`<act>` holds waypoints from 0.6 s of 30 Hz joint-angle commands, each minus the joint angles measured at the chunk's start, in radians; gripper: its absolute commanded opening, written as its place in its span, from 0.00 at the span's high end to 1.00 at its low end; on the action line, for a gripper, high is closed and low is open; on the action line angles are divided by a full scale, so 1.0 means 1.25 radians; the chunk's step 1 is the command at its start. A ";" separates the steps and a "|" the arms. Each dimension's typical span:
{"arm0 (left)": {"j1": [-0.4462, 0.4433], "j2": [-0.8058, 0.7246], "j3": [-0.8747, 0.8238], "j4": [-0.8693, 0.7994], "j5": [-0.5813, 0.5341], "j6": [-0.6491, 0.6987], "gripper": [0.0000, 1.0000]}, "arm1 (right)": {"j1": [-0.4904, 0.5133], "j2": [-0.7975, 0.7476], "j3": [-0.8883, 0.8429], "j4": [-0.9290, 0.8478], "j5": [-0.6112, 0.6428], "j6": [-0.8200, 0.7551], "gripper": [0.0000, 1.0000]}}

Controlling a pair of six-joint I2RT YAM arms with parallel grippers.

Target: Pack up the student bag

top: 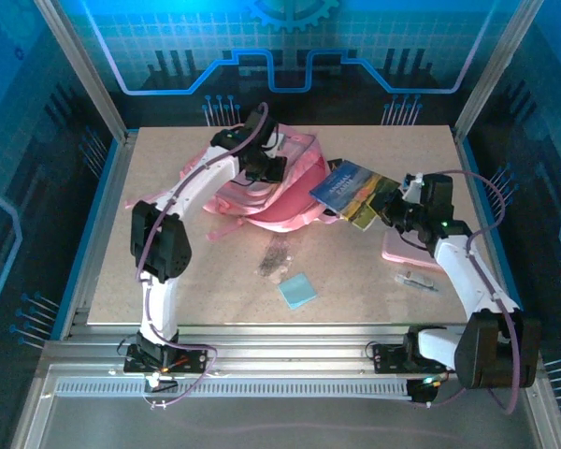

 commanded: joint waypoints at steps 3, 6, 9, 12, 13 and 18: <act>0.036 -0.089 0.048 0.001 0.044 -0.030 1.00 | 0.111 0.076 0.082 0.134 -0.011 0.028 1.00; 0.050 -0.105 0.037 0.015 0.063 -0.047 1.00 | 0.167 0.168 0.136 0.171 -0.008 0.038 1.00; 0.055 -0.122 0.013 0.039 0.079 -0.058 1.00 | 0.217 0.279 0.197 0.247 -0.015 0.079 1.00; 0.060 -0.133 -0.007 0.061 0.084 -0.064 1.00 | 0.276 0.406 0.281 0.318 -0.031 0.126 1.00; 0.063 -0.138 -0.013 0.069 0.093 -0.067 1.00 | 0.295 0.451 0.312 0.333 -0.031 0.137 1.00; 0.070 -0.161 -0.049 0.096 0.077 -0.077 1.00 | 0.349 0.645 0.428 0.439 0.006 0.261 1.00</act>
